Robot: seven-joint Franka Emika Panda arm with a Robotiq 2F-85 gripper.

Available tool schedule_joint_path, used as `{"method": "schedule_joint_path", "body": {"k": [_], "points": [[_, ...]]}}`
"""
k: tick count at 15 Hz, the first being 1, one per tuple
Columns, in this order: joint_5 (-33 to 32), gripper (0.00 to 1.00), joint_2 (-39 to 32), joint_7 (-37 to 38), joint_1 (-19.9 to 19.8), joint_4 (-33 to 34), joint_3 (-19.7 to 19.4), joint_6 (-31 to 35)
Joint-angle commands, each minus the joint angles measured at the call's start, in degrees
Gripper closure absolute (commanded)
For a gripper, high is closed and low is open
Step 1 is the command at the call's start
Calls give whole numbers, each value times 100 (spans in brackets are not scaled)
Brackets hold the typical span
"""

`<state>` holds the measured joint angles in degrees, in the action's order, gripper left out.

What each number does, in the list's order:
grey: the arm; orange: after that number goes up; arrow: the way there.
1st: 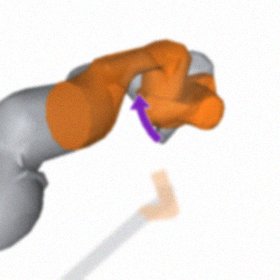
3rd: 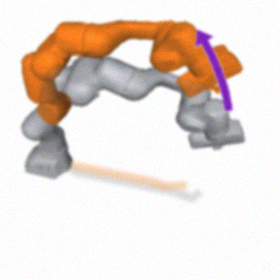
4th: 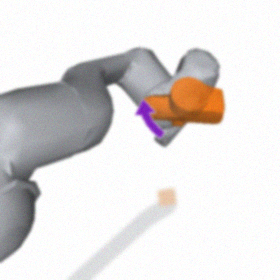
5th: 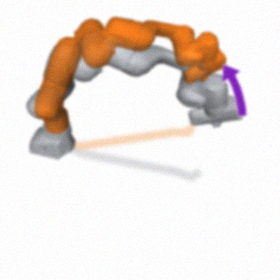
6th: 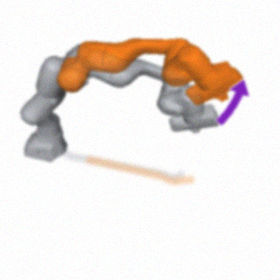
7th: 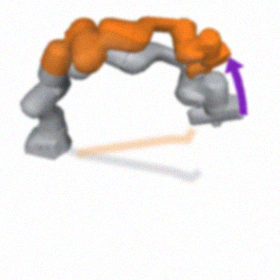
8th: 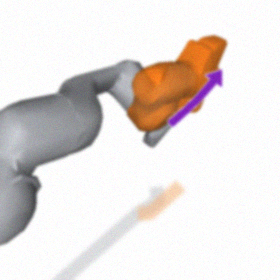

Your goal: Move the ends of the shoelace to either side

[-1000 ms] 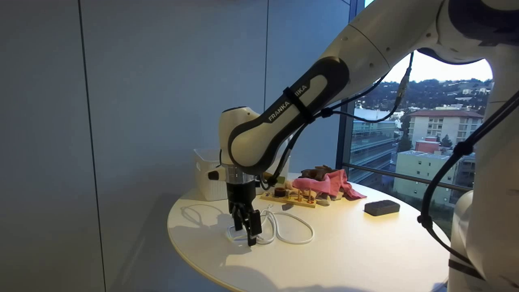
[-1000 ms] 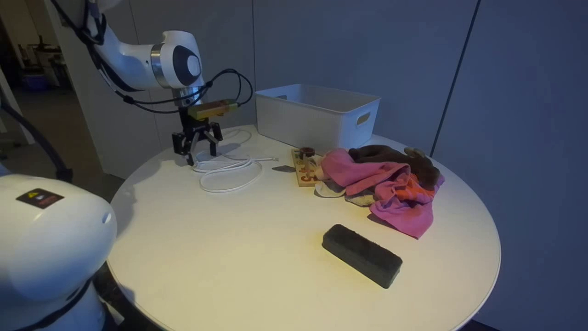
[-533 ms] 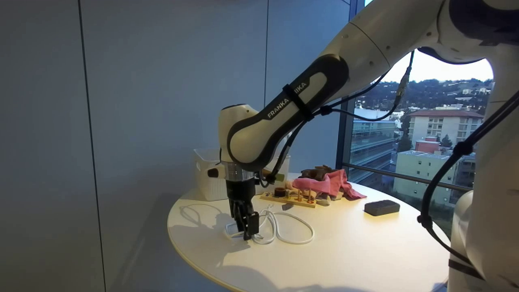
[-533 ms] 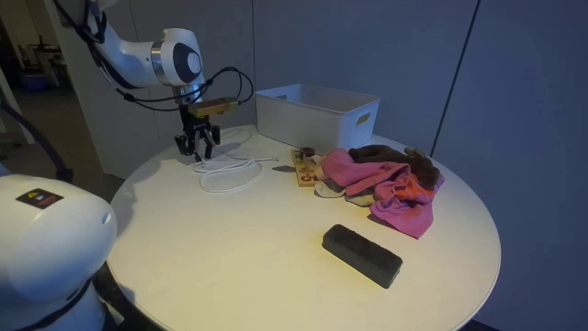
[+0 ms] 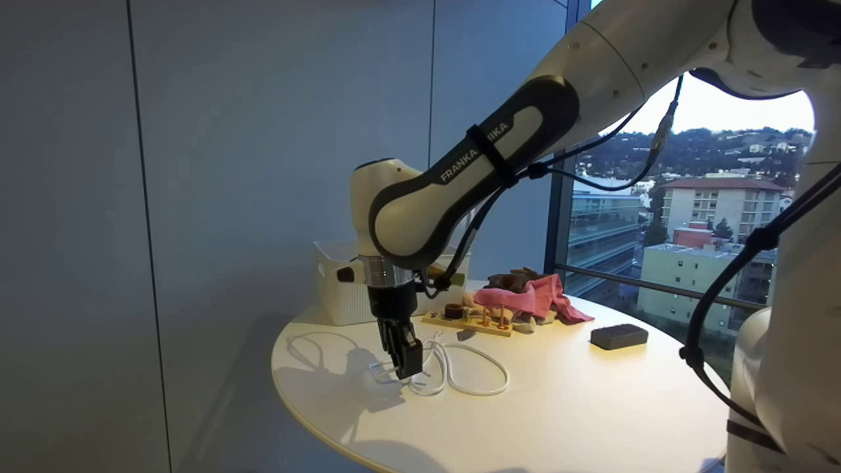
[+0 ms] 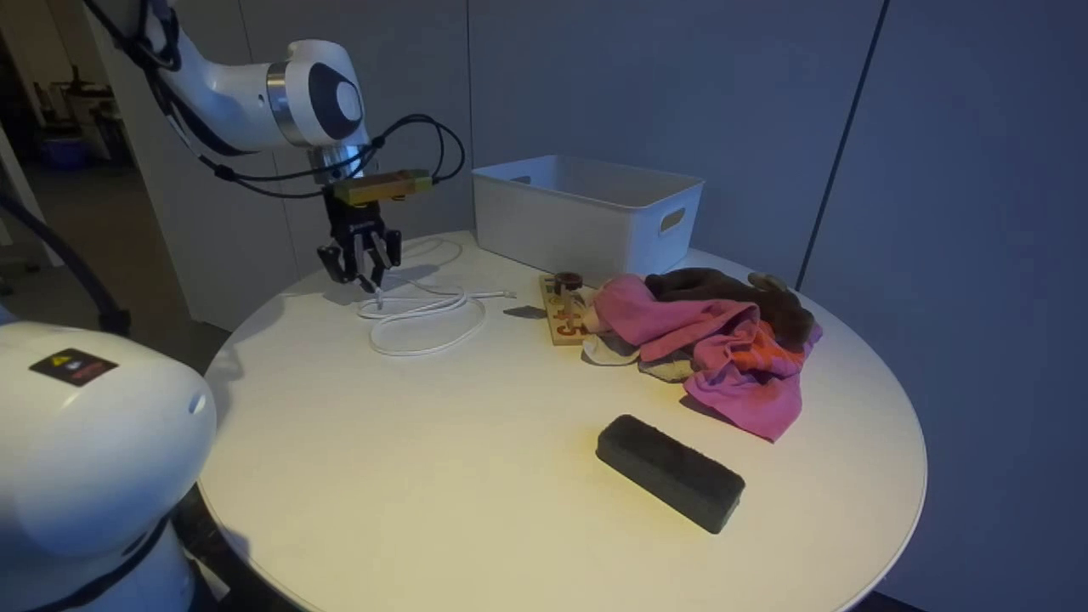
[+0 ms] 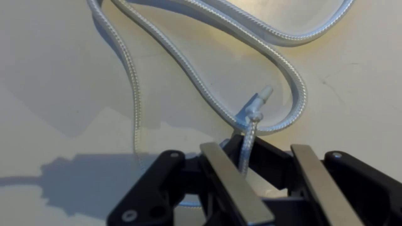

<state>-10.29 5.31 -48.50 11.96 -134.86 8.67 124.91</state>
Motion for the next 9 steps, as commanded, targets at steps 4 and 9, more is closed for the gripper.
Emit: {"method": "schedule_joint_path", "body": {"k": [4, 9], "points": [[-1408, 95, 1474, 1019, 142, -353, 411, -281], [-2592, 94, 1246, 2175, 24, 0, 662, 652]]}}
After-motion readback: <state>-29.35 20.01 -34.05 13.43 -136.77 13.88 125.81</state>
